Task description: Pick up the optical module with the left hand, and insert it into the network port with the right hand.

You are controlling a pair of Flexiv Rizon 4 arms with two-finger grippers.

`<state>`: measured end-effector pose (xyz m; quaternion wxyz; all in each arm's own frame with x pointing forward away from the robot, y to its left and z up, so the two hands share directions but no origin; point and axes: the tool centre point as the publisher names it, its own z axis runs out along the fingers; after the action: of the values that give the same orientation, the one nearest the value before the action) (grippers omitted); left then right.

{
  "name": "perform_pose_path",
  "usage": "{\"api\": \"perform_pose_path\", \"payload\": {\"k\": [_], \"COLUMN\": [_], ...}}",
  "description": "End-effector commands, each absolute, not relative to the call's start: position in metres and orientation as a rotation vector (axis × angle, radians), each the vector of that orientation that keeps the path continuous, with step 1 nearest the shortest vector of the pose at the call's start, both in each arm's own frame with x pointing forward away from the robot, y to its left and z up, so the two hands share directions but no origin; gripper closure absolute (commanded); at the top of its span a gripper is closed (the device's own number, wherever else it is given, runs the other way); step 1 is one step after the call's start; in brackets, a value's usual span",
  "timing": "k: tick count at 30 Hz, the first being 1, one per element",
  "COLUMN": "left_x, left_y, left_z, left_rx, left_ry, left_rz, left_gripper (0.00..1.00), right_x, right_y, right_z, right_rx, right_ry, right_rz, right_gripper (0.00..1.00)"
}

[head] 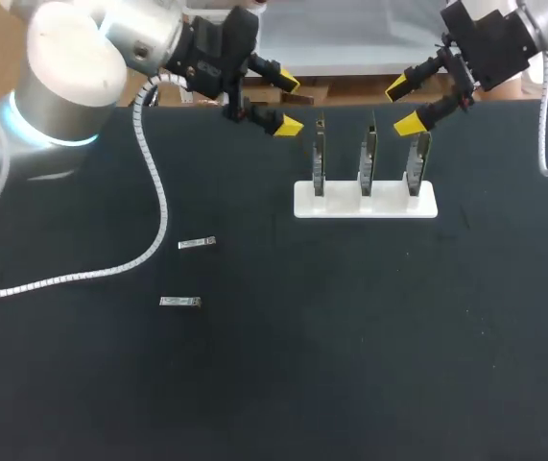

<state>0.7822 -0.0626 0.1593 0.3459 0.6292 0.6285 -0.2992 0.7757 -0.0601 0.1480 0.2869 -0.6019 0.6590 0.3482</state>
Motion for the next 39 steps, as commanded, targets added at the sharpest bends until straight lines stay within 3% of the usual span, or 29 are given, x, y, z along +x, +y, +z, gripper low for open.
{"api": "perform_pose_path", "payload": {"k": [1,8,20,39], "left_x": [0.764,0.742,0.684,0.704], "left_y": [-0.038,0.008,0.08,0.079], "left_z": [0.18,0.189,0.134,0.069], "left_rx": [1.672,1.762,1.681,1.872], "left_ry": [1.707,1.866,2.26,2.381], "left_rz": [-0.645,-0.443,-0.309,-0.157], "left_gripper": [0.0,0.0,0.0,0.0], "right_x": [0.774,0.774,0.774,0.774], "right_y": [-0.06,-0.06,-0.06,-0.06], "right_z": [0.148,0.148,0.148,0.148], "right_rx": [-1.606,-1.606,-1.606,-1.606], "right_ry": [1.759,1.759,1.759,1.759], "right_rz": [0.927,0.927,0.927,0.927], "right_gripper": [0.0,0.0,0.0,0.0]}}
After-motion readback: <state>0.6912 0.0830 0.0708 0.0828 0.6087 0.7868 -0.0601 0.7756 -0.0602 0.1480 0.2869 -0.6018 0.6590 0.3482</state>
